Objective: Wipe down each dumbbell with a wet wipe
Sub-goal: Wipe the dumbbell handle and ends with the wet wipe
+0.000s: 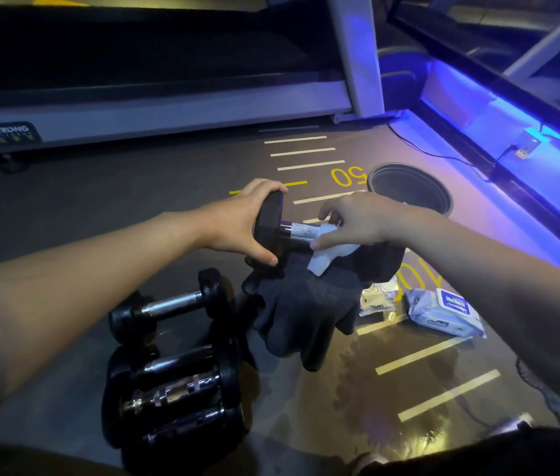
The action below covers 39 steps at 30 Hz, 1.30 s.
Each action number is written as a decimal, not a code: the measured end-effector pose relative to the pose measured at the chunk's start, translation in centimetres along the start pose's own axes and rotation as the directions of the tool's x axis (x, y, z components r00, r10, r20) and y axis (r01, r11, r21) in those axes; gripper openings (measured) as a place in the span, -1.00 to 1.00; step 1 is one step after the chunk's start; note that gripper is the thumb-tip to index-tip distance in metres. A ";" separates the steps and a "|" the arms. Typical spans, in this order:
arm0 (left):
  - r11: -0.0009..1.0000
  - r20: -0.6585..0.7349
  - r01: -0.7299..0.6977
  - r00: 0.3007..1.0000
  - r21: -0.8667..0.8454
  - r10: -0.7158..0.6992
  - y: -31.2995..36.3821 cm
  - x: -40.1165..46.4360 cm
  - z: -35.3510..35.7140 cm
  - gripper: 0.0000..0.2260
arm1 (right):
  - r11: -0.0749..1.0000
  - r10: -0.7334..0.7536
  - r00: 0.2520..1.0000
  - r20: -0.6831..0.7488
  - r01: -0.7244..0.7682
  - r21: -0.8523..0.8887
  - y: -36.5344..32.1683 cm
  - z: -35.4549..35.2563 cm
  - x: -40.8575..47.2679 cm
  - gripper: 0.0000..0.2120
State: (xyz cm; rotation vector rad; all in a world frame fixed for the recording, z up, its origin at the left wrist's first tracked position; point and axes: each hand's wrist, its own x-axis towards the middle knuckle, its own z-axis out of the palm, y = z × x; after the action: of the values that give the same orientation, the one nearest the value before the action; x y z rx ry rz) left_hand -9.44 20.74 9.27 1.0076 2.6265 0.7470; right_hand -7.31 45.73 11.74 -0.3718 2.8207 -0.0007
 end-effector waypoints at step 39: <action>0.999 -0.008 -0.017 1.000 -0.034 0.017 0.2 0.3 0.0 0.00 | 0.770 0.087 0.983 -0.164 -0.170 -0.614 0.2 2.0 -1.8 -0.17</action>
State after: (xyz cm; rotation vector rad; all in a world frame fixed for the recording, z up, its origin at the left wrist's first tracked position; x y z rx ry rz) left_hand -9.55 21.07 9.35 1.0210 2.6053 0.7983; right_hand -5.11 46.48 10.36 -0.3174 2.8868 1.0058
